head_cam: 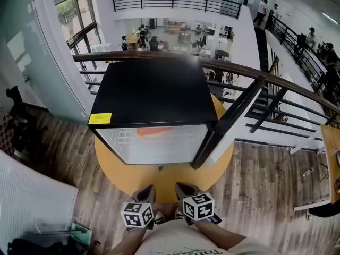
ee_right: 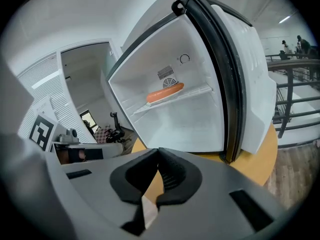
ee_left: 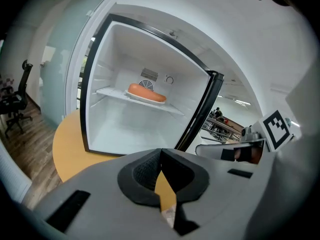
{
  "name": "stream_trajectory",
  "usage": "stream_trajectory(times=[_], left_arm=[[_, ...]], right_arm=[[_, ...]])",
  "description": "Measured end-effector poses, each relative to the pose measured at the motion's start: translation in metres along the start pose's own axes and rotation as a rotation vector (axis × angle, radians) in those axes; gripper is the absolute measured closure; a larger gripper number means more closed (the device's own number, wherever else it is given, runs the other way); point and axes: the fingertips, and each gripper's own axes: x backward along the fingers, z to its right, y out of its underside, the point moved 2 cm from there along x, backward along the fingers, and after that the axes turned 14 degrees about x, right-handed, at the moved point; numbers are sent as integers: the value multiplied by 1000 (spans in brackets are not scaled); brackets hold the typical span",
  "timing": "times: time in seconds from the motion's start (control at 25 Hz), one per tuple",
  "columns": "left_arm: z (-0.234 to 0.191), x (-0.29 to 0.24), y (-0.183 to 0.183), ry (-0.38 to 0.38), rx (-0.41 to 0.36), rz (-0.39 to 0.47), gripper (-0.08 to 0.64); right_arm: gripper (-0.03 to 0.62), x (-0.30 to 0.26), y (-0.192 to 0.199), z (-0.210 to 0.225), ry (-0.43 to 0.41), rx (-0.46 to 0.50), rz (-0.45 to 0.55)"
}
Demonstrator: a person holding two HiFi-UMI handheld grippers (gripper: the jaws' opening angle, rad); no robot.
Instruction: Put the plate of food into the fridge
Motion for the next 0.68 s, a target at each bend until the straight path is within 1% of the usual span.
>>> stream_trajectory(times=[0.32,0.68], left_arm=[[2,0,1,0,19,-1,535],[-1,-1,-4,-6,26,11,535]], right_arm=[[566,2,1,-2,-6,16,-7],[566,3,-1,6,6,-21,6]])
